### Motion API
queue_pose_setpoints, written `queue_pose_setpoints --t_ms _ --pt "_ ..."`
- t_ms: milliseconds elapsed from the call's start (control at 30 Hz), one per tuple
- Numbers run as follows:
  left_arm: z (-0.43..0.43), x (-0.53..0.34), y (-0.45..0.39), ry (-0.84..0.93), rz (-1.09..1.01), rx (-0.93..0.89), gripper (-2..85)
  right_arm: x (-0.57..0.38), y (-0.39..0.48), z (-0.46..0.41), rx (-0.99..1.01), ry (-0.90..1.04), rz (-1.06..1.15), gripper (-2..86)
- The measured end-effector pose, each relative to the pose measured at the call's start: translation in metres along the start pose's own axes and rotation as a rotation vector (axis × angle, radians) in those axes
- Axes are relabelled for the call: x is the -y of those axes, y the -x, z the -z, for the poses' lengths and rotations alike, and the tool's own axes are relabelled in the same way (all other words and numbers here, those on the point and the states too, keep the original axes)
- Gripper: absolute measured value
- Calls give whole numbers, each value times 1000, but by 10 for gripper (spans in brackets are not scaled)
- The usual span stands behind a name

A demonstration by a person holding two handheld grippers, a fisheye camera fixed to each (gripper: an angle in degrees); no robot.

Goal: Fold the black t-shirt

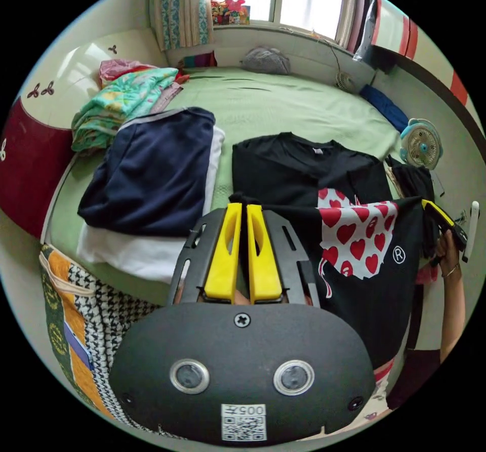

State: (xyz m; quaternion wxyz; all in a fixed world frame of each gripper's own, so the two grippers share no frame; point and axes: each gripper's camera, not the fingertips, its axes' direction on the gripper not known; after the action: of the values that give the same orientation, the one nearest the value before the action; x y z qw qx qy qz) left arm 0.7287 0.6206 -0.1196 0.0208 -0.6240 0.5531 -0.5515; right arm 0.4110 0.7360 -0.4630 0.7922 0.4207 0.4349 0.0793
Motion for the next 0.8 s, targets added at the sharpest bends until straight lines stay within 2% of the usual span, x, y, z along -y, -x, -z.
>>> queue_pose_setpoints --t_ms 267,500,600,800 --pt "-28 78 -1 10 48 18 23 67 8 -39 -61 32 -42 -15" --pt "-55 73 10 131 27 -85 43 66 6 -74 -38 186 -31 -10" --pt "-51 61 19 130 13 -105 65 55 2 -64 -69 174 -32 4" --pt "-7 43 35 48 18 -82 99 18 -11 -12 1 77 34 28"
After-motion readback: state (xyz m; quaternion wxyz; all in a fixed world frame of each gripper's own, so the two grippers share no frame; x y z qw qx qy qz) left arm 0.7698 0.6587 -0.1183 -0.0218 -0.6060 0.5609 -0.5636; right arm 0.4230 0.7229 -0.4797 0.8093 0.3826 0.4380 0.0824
